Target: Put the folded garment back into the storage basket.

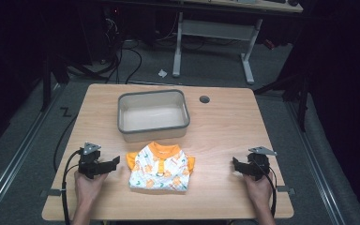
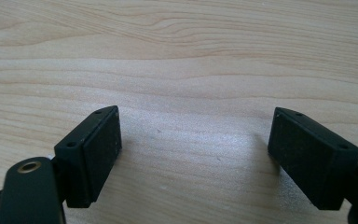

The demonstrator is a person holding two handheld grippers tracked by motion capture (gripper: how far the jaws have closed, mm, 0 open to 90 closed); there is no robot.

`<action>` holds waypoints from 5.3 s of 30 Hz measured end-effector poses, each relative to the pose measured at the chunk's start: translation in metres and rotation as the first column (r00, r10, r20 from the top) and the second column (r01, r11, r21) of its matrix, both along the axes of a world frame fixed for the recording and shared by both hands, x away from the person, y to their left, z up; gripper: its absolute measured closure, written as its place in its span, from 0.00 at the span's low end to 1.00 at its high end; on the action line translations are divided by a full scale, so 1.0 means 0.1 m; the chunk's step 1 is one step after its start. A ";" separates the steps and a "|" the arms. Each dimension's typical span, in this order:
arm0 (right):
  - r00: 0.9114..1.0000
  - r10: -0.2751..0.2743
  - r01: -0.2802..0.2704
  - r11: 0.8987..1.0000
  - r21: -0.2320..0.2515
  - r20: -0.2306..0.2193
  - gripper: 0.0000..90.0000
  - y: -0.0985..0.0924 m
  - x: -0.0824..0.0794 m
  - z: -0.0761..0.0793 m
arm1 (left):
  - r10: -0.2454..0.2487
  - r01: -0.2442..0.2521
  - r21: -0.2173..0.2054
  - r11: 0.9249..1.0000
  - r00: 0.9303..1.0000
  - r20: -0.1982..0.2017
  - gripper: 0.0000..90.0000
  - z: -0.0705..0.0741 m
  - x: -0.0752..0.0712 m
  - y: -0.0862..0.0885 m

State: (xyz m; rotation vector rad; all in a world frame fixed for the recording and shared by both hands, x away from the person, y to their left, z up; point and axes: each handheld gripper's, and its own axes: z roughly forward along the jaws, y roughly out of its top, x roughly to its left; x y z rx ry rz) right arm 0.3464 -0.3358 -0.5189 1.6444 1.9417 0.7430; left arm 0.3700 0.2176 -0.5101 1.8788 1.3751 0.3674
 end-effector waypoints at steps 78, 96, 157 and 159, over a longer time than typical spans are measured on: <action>1.000 0.006 -0.006 1.000 -0.002 0.003 0.22 0.01 -0.01 0.00 | -0.362 0.364 0.113 0.925 0.932 -0.039 0.88 0.69 -0.11 -1.19; 1.000 0.008 -0.008 1.000 -0.002 0.004 0.22 0.01 -0.01 0.00 | -0.447 0.445 0.049 0.894 0.893 0.054 0.88 1.33 -0.13 -1.27; 1.000 0.016 -0.016 1.000 -0.001 0.006 0.23 0.01 -0.01 0.00 | -0.369 0.390 -0.100 0.915 0.912 0.180 0.88 2.23 1.17 -1.28; 1.000 0.017 -0.017 1.000 -0.001 0.005 0.23 0.01 -0.01 0.00 | -0.364 0.387 -0.110 0.916 0.914 0.180 0.88 2.21 1.21 -1.27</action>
